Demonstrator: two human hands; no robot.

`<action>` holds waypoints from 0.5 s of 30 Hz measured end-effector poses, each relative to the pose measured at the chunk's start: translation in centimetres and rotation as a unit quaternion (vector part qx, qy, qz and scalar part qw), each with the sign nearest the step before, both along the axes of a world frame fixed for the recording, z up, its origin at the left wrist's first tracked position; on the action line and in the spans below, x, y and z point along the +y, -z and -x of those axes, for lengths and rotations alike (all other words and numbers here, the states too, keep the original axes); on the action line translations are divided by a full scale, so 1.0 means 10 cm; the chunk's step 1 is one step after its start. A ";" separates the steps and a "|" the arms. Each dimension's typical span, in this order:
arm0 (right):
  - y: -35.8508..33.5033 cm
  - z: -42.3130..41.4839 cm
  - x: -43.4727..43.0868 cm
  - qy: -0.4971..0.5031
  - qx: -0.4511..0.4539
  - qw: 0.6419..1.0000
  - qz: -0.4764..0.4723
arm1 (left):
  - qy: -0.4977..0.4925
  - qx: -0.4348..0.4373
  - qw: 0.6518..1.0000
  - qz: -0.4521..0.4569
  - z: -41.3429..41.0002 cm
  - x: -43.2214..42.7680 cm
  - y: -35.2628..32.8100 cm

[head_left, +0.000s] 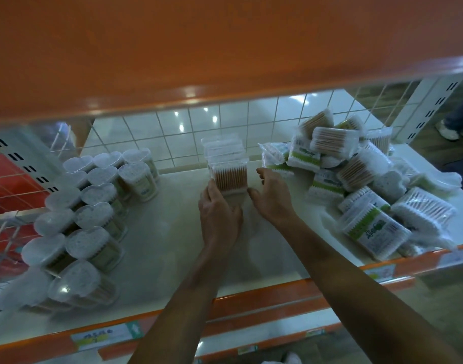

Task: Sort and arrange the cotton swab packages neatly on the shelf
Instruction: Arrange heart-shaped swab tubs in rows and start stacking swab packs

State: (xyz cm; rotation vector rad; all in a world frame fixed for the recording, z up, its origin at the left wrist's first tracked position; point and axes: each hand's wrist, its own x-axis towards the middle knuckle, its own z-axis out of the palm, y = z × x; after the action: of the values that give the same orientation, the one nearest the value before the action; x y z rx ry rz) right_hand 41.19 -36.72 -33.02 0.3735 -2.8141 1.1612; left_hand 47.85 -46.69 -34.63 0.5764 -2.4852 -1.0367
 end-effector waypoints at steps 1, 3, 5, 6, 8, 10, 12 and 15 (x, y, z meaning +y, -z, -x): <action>-0.02 0.01 0.04 0.004 0.019 1.000 -0.005 | -0.004 0.000 1.000 0.002 -0.01 0.03 -0.01; -0.07 0.03 0.13 0.021 0.056 0.998 -0.017 | -0.006 -0.003 1.000 0.007 -0.04 0.11 -0.02; -0.13 0.08 0.24 0.051 0.091 0.994 -0.024 | -0.012 -0.002 1.000 0.021 -0.08 0.17 -0.04; -0.17 0.11 0.30 0.064 0.113 0.991 -0.030 | -0.017 0.000 1.000 0.026 -0.10 0.20 -0.04; -0.23 0.18 0.42 0.086 0.169 0.981 -0.049 | -0.026 0.002 0.999 0.029 -0.13 0.24 -0.05; -0.31 0.26 0.55 0.104 0.220 0.967 -0.071 | -0.033 0.004 0.999 0.036 -0.15 0.27 -0.05; -0.38 0.35 0.67 0.122 0.249 0.956 -0.098 | -0.036 0.009 0.998 0.046 -0.15 0.29 -0.03; -0.46 0.50 0.84 0.148 0.261 0.942 -0.152 | -0.035 0.016 0.998 0.058 -0.15 0.31 -0.01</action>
State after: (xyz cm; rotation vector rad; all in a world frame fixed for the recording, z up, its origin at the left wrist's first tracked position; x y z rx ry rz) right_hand 36.22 -28.36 -28.40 0.2194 -2.4528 0.4749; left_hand 49.31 -43.62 -34.54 0.6031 -2.4598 -0.8615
